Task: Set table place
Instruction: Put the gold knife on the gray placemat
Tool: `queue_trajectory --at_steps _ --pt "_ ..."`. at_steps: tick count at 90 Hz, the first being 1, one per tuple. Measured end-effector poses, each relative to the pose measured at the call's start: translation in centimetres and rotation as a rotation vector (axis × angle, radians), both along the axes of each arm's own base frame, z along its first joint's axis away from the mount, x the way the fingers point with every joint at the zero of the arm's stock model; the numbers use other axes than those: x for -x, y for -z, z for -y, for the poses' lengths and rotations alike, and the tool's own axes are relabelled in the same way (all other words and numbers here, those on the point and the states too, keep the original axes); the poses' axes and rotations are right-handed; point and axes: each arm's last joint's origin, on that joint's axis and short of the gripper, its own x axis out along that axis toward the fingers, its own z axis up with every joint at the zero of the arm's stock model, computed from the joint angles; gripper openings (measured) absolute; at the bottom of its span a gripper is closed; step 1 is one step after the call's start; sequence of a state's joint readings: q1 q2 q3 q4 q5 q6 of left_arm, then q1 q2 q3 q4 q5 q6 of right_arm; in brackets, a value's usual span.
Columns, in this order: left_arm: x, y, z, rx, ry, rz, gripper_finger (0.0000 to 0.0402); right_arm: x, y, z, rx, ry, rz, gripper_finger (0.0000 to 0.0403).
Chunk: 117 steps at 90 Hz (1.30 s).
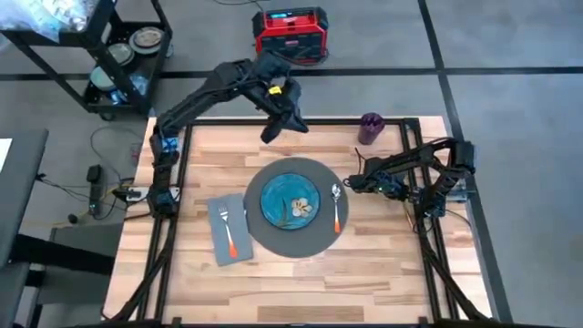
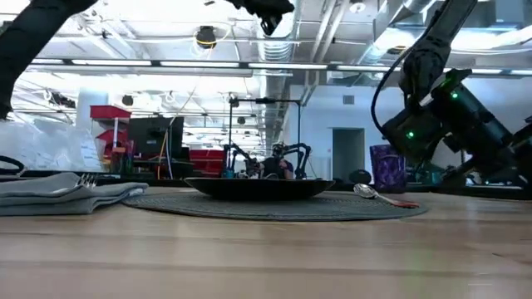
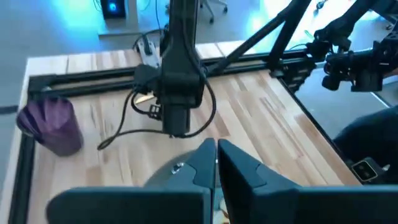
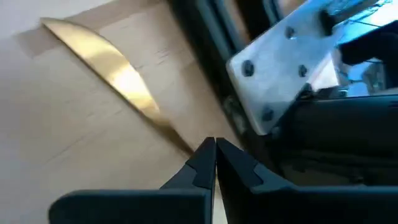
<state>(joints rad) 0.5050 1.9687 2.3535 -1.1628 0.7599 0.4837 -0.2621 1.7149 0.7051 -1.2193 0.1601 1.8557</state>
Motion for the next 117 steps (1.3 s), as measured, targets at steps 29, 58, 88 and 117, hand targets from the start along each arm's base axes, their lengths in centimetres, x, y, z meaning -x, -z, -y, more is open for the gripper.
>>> queue_trajectory --at_steps 29,58,88,117 --pt "-0.3 0.4 0.0 0.02 -0.005 -0.021 0.0 -0.1 0.1 -0.4 -0.099 0.0 0.013 0.0" --pt "-0.2 0.4 -0.2 0.011 -0.007 -0.016 0.0 -0.4 -0.1 -2.1 -0.069 -0.007 -0.01 0.0" --pt "-0.2 0.5 -0.4 0.007 -0.009 -0.015 0.0 -0.4 -1.6 -4.4 -0.045 -0.018 -0.129 0.0" --pt "-0.2 0.5 -0.4 0.003 -0.008 -0.013 0.0 -0.2 -1.6 -8.6 -0.161 -0.038 -0.136 0.0"
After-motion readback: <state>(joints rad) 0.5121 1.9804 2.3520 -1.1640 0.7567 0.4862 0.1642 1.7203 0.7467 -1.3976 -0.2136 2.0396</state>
